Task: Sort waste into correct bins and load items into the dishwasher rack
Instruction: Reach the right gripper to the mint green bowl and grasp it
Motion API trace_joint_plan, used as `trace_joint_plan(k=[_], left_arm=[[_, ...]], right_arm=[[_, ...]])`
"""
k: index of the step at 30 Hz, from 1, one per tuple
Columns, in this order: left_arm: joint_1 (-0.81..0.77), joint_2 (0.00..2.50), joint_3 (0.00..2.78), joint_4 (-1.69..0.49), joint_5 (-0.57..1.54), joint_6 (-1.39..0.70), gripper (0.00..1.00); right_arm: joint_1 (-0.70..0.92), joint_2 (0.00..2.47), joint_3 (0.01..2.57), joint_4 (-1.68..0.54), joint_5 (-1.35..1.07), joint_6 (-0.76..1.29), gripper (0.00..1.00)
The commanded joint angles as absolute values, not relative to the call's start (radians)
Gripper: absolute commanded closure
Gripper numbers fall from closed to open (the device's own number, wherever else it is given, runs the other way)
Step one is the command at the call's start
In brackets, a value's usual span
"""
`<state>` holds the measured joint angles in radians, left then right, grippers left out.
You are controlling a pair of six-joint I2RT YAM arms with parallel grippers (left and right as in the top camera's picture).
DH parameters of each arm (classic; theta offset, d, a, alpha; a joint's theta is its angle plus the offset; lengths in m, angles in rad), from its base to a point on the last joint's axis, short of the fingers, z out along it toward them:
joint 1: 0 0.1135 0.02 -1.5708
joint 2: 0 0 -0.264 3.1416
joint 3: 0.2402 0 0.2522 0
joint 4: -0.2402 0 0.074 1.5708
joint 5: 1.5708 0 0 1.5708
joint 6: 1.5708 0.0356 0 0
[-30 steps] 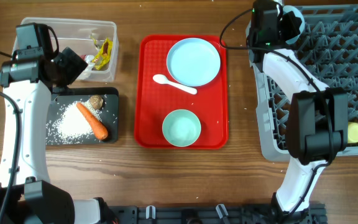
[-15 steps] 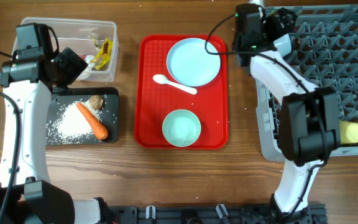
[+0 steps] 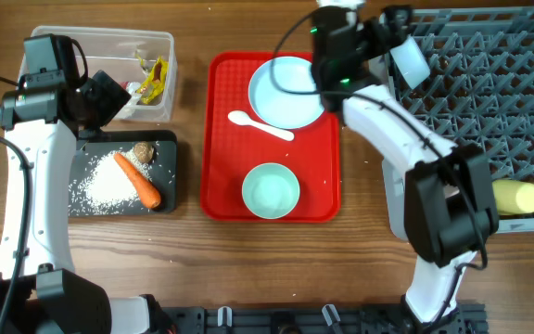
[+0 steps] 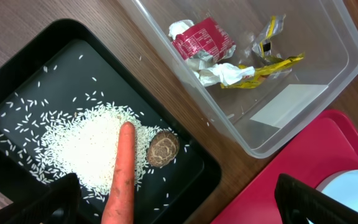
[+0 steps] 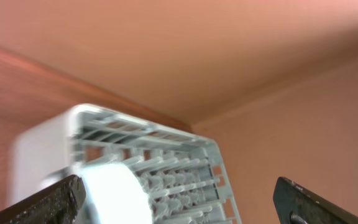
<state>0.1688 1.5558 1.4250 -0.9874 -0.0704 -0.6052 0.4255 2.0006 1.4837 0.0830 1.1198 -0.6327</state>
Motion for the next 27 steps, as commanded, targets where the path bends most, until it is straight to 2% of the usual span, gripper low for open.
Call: trace_joint_plan(k=[1,3,5,9,15,20,23,27], left_arm=[[0.173,1.551,1.427,-0.985,-0.080,-0.618,0.00],[0.173,1.551,1.427,-0.985,-0.080,-0.618,0.00],[0.173,1.551,1.427,-0.985,-0.080,-0.618,0.00],[0.173,1.551,1.427,-0.985,-0.080,-0.618,0.00],[0.173,1.551,1.427,-0.985,-0.080,-0.618,0.00],[0.173,1.551,1.427,-0.985,-0.080,-0.618,0.00],[0.173,1.551,1.427,-0.985,-0.080,-0.618,0.00],[0.173,1.551,1.427,-0.985,-0.080,-0.618,0.00]], right_arm=[[0.531,1.979,1.485,-0.019,1.134,-0.516,0.00],[0.590,1.979,1.485,-0.109,1.128,-0.492,0.00],[0.618,1.976,1.485,-0.175,1.103,-0.339,0.00],[0.629,1.897,1.485,-0.477,0.579,0.015,0.00],[0.621,1.655,1.485,-0.747,-0.002,0.230,0.00],[0.620,1.646,1.451,-0.947,-0.046,0.292,0.02],[0.614,1.647,1.328,-0.937,-0.058,0.345,0.07],[0.608,1.647,1.174,-0.816,-0.177,0.361,0.29]])
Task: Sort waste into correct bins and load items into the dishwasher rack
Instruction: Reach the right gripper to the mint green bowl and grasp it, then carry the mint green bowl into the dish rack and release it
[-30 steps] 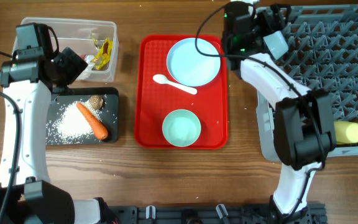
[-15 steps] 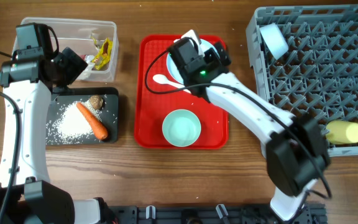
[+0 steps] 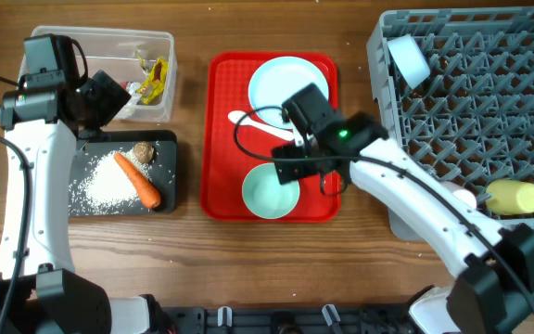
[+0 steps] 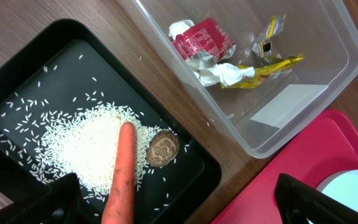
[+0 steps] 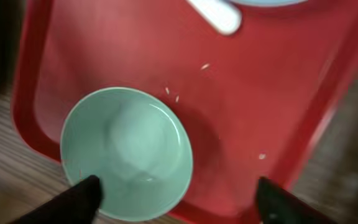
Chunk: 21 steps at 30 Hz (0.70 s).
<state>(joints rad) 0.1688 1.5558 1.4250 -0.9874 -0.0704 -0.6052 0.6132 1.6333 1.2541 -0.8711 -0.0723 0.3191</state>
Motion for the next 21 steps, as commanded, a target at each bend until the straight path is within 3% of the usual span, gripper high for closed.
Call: trace_joint_plan(k=[1,5,12,21], left_arm=[[0.173,1.551,1.427,-0.985,-0.080,-0.618,0.00],[0.173,1.551,1.427,-0.985,-0.080,-0.618,0.00],[0.173,1.551,1.427,-0.985,-0.080,-0.618,0.00],[0.173,1.551,1.427,-0.985,-0.080,-0.618,0.00]], right_arm=[[0.608,1.647,1.148,-0.788,-0.172,0.374,0.34],[0.608,1.648,1.050,-0.651,-0.136,0.370,0.44],[0.607,1.665,1.009,-0.606,-0.053,0.352,0.47],[0.607,1.665,1.009,-0.580,-0.121,0.315,0.60]])
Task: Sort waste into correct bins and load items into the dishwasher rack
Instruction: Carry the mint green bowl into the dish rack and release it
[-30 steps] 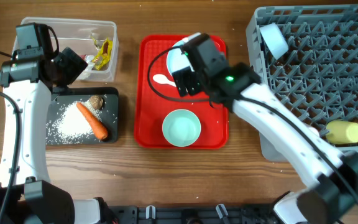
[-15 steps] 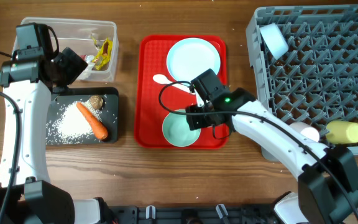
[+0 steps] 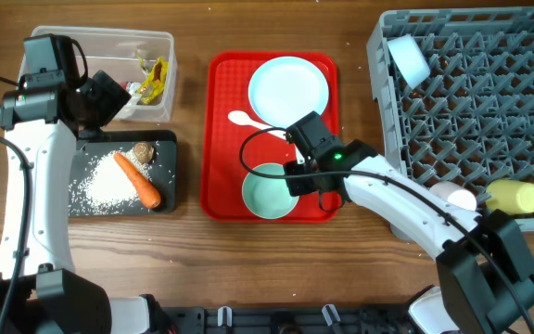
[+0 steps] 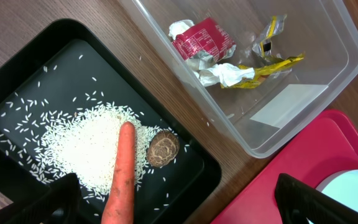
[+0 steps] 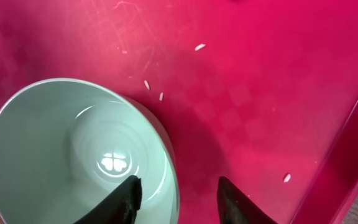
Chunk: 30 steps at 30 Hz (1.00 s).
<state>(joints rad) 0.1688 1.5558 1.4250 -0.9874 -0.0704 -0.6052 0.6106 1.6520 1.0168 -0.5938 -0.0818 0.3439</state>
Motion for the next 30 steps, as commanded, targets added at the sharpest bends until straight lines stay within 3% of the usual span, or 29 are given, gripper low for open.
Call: trace_joint_plan(k=[1,18,21,25,30], left_arm=[[0.173,1.551,1.427,-0.985,-0.080,-0.618,0.00],[0.173,1.551,1.427,-0.984,-0.080,-0.618,0.00],[0.173,1.551,1.427,-0.985,-0.080,-0.618,0.00],[0.173,1.551,1.427,-0.985,-0.080,-0.618,0.00],[0.173,1.551,1.427,-0.985,-0.080,-0.618,0.00]], right_arm=[[0.607,1.665,1.009,-0.576,-0.132,0.314,0.60],[0.511,1.741,1.009,-0.631,-0.338,0.110,0.62],[0.511,1.744,1.009,-0.636,-0.337,0.107,0.69],[0.511,1.744,1.010,-0.637,-0.337,0.108,0.96],[0.511,1.738,1.027,-0.645,-0.289,0.142,0.96]])
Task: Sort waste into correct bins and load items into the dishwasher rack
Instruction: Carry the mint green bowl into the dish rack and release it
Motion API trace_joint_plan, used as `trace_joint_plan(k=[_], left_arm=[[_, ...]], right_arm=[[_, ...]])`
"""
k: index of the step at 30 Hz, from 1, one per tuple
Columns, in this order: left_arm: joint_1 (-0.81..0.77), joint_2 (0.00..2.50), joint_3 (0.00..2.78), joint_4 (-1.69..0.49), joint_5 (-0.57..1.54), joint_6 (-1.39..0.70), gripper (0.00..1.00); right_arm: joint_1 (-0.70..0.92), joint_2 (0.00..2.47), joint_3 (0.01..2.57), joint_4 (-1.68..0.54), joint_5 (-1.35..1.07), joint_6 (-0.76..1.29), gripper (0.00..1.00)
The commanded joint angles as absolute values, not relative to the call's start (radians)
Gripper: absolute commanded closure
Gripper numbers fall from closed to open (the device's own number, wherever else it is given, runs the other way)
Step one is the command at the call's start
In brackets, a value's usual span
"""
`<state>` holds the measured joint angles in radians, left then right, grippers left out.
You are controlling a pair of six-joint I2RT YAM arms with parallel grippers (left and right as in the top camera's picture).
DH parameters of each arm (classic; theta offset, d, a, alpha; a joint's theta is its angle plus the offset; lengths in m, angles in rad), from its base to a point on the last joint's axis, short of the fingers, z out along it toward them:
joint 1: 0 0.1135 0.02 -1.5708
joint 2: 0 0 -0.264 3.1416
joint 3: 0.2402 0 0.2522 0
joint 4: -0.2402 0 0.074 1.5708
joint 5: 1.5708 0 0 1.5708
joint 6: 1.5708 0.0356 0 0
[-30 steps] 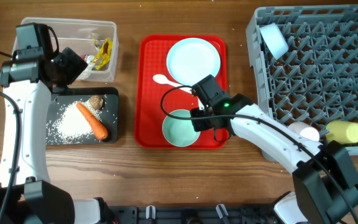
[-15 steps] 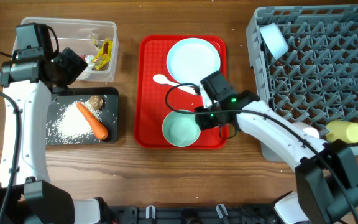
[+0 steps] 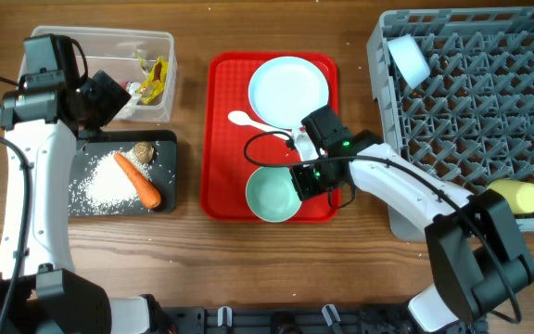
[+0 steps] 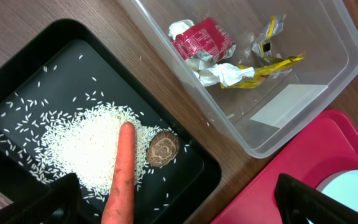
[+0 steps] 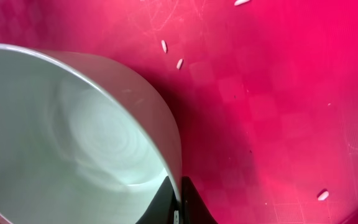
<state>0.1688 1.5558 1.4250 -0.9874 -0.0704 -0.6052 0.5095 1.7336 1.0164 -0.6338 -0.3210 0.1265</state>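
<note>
A pale green bowl (image 3: 269, 197) sits at the front of the red tray (image 3: 222, 139). My right gripper (image 3: 306, 179) is shut on the bowl's right rim (image 5: 166, 134), one finger inside and one outside (image 5: 178, 205). A white plate (image 3: 288, 90) and a white spoon (image 3: 260, 123) lie further back on the tray. The grey dishwasher rack (image 3: 489, 111) stands to the right, holding a white cup (image 3: 409, 59) and a yellow item (image 3: 515, 197). My left gripper (image 4: 188, 208) hangs open over the black tray (image 4: 17, 74), which holds a carrot (image 4: 122, 174), a mushroom (image 4: 162, 148) and rice.
A clear bin (image 4: 328, 68) with wrappers stands behind the black tray, at the back left of the table. Stray rice grains (image 5: 171, 54) dot the red tray. A white object (image 3: 457, 197) lies at the rack's front left corner.
My right gripper had its fingers open astride the green bowl's rim; now they are shut on that rim. The left arm has not moved.
My right gripper was first at the rack's back left corner near the white cup. Then it was open above the red tray beside the green bowl, then lower, astride the bowl's rim. Now it grips that rim. The left gripper stayed open over the black tray throughout.
</note>
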Motion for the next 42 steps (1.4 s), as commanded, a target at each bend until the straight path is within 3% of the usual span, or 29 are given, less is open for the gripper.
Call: trace_joint_plan(k=[1,4,9,14,17,19,26,32,42], left_arm=[[0.173,1.551,1.427,-0.985,-0.080,-0.618,0.00],[0.173,1.551,1.427,-0.985,-0.080,-0.618,0.00],[0.173,1.551,1.427,-0.985,-0.080,-0.618,0.00],[0.173,1.551,1.427,-0.985,-0.080,-0.618,0.00],[0.173,1.551,1.427,-0.985,-0.080,-0.618,0.00],[0.173,1.551,1.427,-0.985,-0.080,-0.618,0.00],[0.173,1.551,1.427,-0.985,-0.080,-0.618,0.00],[0.173,1.551,1.427,-0.985,-0.080,-0.618,0.00],[0.173,1.551,1.427,-0.985,-0.080,-0.618,0.00]], right_arm=[[0.511,1.729,1.045,-0.657,-0.262,0.143,0.96],[0.511,1.689,1.129,-0.735,-0.120,0.171,0.96],[0.485,1.576,1.362,-1.020,0.471,0.393,0.96],[0.425,1.488,1.378,-1.083,0.944,0.554,0.96],[0.400,1.507,1.374,-1.066,1.270,0.506,0.96],[0.377,1.529,1.372,-1.036,1.366,0.409,0.96],[0.267,1.646,1.372,-0.871,1.407,0.027,0.96],[0.266,1.749,1.366,-0.868,1.340,-0.099,0.96],[0.241,1.851,1.366,-0.868,1.269,-0.108,0.96]])
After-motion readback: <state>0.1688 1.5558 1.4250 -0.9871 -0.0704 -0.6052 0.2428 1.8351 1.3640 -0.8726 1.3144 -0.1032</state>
